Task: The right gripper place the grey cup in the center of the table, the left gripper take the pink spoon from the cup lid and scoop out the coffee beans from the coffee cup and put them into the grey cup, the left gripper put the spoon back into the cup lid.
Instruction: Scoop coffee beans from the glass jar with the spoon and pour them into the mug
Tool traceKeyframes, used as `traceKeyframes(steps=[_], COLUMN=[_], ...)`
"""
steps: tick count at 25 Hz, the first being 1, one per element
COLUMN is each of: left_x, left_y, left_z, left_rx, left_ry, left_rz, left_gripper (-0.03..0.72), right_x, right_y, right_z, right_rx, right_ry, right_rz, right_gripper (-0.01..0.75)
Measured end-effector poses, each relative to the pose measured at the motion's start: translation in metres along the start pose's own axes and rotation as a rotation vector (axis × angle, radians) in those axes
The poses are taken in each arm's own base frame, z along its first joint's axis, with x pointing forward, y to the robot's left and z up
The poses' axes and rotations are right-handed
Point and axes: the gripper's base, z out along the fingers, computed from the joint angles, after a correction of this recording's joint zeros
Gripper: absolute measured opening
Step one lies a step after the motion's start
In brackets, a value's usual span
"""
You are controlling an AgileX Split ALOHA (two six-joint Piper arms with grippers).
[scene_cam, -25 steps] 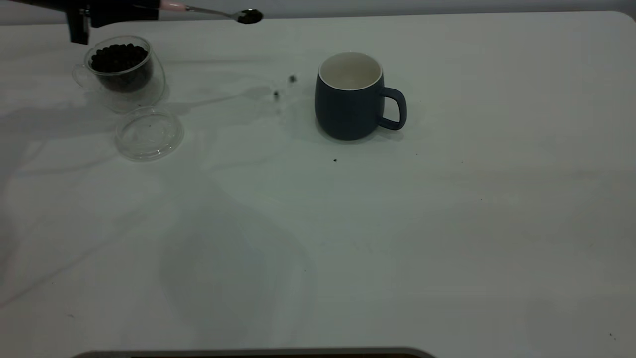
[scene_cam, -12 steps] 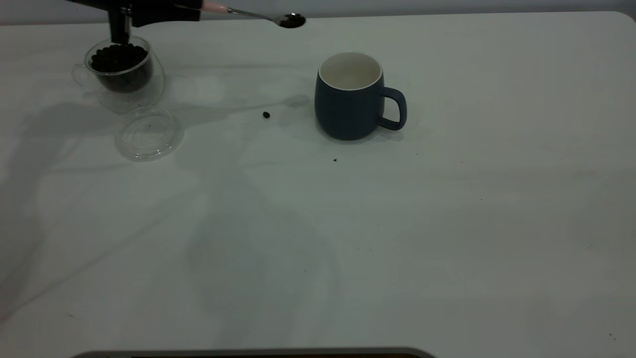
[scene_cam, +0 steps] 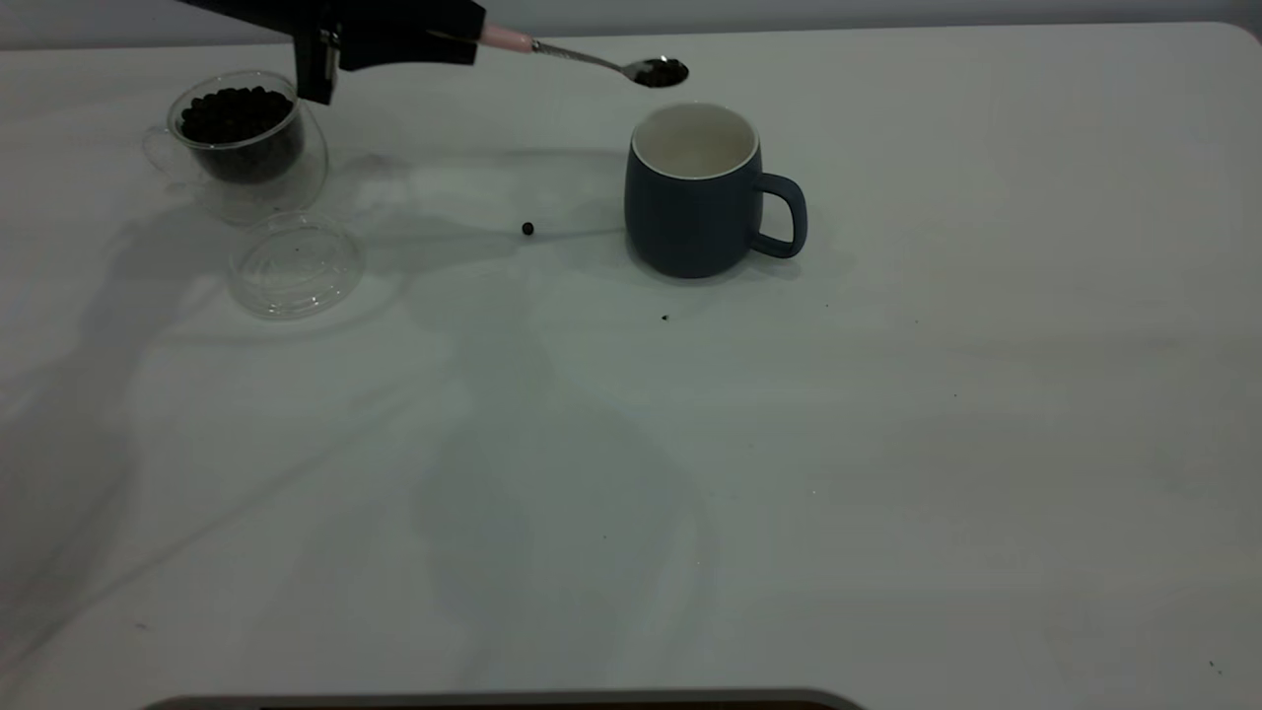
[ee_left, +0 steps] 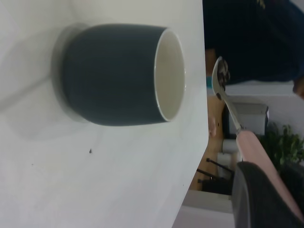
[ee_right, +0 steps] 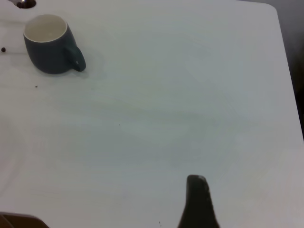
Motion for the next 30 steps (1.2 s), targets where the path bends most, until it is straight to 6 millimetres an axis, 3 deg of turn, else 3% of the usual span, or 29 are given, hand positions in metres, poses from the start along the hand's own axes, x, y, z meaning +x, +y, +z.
traceKeyframes(steps=[6, 13, 18, 26, 30], left_x=[0.005, 0.004, 0.005, 0.002, -0.001], left_y=[0.015, 0.021, 0.019, 0.023, 0.023], left_z=[0.014, 0.024, 0.029, 0.031, 0.031], left_rx=[0.008, 0.001, -0.002, -0.064, -0.084], left_ry=[0.009, -0.019, -0.011, -0.03, -0.056], left_rz=[-0.005, 0.104, 0.261, 0.67, 0.756], left_gripper=[0.134, 0.134, 0.134, 0.134, 0.134], right_x=[0.0, 0.0, 0.0, 0.0, 0.0], right_y=[0.0, 0.0, 0.0, 0.0, 0.0], right_z=[0.0, 0.0, 0.0, 0.0, 0.0], right_rx=[0.0, 0.0, 0.0, 0.0, 0.0], right_ry=[0.0, 0.0, 0.0, 0.0, 0.0], right_rz=[0.0, 0.0, 0.0, 0.0, 0.001], right_gripper=[0.59, 0.59, 0.59, 0.59, 0.59])
